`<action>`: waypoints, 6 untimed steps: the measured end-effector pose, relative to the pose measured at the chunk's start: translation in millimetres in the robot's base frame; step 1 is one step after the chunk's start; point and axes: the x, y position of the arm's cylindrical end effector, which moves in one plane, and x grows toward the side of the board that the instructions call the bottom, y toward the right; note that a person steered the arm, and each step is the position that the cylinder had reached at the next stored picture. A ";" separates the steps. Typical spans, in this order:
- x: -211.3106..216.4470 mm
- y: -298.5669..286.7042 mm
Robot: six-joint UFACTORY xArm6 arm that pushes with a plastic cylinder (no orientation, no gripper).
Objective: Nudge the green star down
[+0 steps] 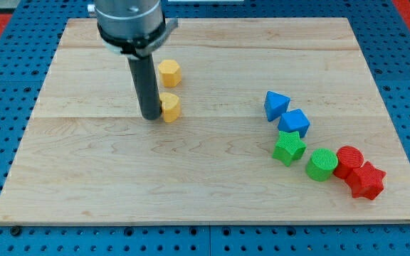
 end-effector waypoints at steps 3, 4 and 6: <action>-38.6 8.2; -60.0 13.0; -1.3 125.0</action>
